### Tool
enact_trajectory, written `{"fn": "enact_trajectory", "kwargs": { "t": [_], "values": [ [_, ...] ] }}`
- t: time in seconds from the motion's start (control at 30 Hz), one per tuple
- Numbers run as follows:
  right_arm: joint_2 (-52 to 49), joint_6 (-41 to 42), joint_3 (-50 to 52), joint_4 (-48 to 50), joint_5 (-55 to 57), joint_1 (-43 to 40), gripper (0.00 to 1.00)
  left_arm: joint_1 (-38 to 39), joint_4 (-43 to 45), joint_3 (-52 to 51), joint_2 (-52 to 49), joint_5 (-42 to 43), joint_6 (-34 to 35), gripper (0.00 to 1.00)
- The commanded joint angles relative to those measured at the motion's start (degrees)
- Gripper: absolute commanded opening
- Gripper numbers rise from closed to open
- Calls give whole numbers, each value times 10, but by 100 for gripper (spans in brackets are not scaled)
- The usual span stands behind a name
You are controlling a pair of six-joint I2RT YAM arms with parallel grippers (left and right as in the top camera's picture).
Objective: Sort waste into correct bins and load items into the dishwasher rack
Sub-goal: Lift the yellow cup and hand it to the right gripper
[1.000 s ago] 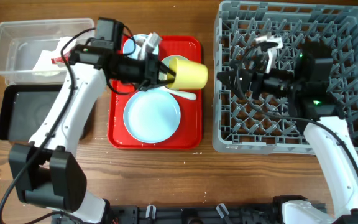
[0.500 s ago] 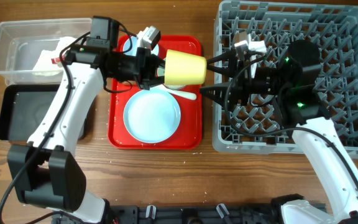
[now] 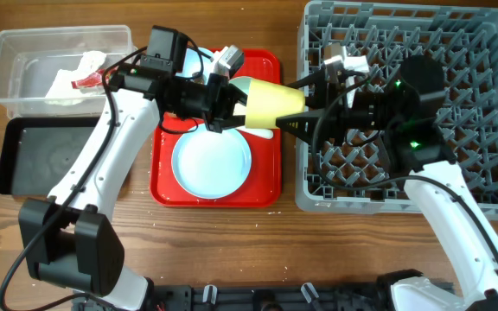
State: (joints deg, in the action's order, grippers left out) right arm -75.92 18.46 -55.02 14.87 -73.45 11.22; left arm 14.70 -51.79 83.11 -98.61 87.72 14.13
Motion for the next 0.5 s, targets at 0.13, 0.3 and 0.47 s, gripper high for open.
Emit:
{"fn": "enact_trajectory", "kwargs": {
  "t": [0.13,0.3,0.47],
  "values": [
    [-15,0,-8,2,14,-1,54,3,-1,8,10,22,-4,34],
    [-15,10,-8,8,14,-2,53,3,-1,8,10,22,-4,40],
    [-15,27,-8,18,19,-34,52,-7,-1,8,10,22,-4,40]
  ]
}}
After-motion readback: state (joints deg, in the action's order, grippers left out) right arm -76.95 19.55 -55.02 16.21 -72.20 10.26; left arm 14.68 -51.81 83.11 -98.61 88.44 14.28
